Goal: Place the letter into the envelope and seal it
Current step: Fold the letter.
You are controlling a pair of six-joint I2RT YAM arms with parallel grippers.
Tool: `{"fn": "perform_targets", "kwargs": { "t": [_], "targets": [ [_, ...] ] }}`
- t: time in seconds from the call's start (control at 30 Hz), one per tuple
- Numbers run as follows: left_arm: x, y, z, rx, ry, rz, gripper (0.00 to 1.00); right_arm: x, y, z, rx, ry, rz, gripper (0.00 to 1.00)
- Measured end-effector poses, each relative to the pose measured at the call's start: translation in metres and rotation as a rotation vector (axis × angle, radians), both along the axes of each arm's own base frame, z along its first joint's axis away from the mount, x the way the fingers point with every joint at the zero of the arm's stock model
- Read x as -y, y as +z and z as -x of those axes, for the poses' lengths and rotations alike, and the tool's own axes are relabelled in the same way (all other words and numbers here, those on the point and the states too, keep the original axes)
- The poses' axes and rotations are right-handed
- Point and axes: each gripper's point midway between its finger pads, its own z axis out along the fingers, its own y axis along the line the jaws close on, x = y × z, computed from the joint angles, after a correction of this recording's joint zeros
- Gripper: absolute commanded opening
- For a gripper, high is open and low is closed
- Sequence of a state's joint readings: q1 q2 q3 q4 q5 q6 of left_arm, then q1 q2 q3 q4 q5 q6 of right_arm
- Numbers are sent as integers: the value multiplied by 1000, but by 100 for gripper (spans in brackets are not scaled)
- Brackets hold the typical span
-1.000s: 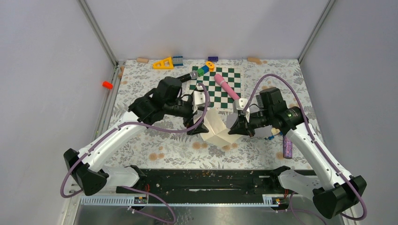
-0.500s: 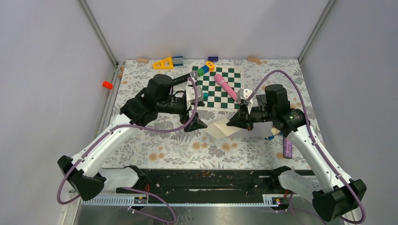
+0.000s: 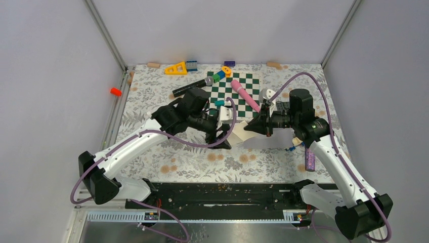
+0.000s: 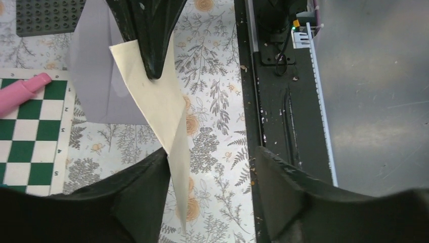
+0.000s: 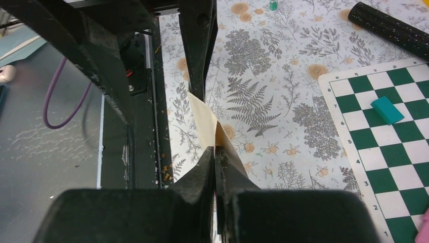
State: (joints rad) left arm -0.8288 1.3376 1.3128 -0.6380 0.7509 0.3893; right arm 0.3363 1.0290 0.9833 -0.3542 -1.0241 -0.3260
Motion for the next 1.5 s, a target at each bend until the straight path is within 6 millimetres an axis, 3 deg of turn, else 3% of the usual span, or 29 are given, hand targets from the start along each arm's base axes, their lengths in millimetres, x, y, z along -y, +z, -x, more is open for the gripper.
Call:
{"fn": "perform_targets", "kwargs": {
  "t": [0.37,0.5,0.6,0.67,0.73,0.9,1.07,1.2,1.5],
  "targets": [
    [0,-1,-2,14,1,-4,22,-1,3,3,-11,16,-18,0],
    [1,-4,-3,12,7,-15,2,-1,4,6,-16,29,-25,0],
    [3,-9,-5,9,14,-27,0,-1,4,9,-21,40,-32,1],
    [3,-11,-7,9,20,-34,0,-1,4,9,-23,42,-33,28],
    [3,-12,-8,10,26,-39,0,0,3,11,-32,45,-31,48],
    [3,-13,-8,15,29,-44,0,6,9,23,6,66,-8,74],
    [0,-17,-5,20,9,-62,0,16,31,45,148,89,-11,86],
    [-3,-20,5,24,-32,-77,0,19,36,53,200,95,-9,91],
    [-4,-28,30,29,-136,-109,0,9,11,32,52,121,4,97]
  ]
}}
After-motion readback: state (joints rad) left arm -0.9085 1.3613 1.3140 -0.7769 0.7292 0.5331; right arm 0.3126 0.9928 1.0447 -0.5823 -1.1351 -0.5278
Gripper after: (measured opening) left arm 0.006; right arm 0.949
